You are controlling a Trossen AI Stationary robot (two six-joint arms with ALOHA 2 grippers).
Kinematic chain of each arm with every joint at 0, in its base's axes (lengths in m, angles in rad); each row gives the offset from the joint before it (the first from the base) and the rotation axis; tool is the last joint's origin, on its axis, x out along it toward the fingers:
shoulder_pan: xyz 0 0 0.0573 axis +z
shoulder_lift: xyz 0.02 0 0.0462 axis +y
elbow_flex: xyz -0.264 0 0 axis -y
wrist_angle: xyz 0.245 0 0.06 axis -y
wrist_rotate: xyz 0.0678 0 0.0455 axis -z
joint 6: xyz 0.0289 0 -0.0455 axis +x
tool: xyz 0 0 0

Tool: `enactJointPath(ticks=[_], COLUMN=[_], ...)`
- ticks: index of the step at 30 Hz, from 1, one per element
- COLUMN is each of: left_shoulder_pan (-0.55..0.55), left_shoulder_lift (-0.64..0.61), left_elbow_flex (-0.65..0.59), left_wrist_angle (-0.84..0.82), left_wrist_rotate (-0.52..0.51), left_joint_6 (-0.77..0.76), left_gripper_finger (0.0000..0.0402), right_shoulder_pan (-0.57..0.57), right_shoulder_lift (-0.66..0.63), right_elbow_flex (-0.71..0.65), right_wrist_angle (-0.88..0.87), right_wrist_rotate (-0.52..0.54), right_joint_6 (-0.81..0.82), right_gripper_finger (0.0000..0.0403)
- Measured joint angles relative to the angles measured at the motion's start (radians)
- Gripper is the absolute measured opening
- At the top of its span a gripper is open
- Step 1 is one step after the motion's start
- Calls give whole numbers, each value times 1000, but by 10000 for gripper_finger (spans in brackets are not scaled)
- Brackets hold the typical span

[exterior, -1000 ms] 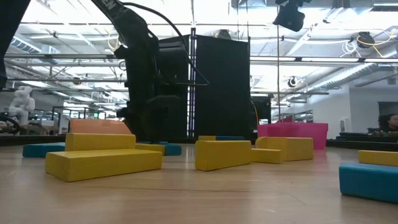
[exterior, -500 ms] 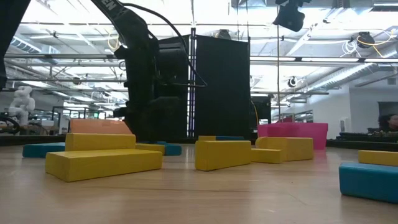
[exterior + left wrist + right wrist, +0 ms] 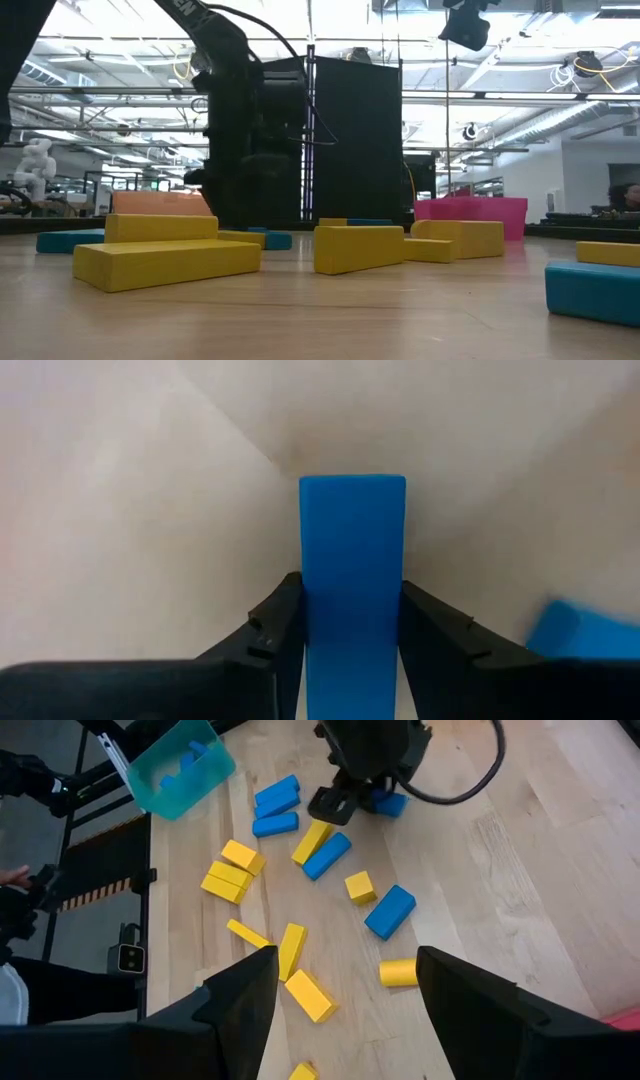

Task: Sort blocks
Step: Put the blue block into the green transparent bin

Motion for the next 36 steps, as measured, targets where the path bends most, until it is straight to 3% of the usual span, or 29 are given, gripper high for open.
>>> enactJointPath(ticks=[23,36], left_shoulder_pan=[-21,-37], left_shoulder_lift=[-14,-153], left_elbow_flex=[267,386], left_wrist_angle=[-203,-174], left_wrist_rotate=[-48,-124], left_joint_6=[88,108], left_gripper_finger=[131,131], right_shoulder_pan=[0,0], right_shoulder_lift=[0,0], right_elbow_flex=[0,0], right_wrist_angle=[0,-8], right_wrist_rotate=[0,-2], right_joint_6=[2,1], right_gripper_finger=[235,235])
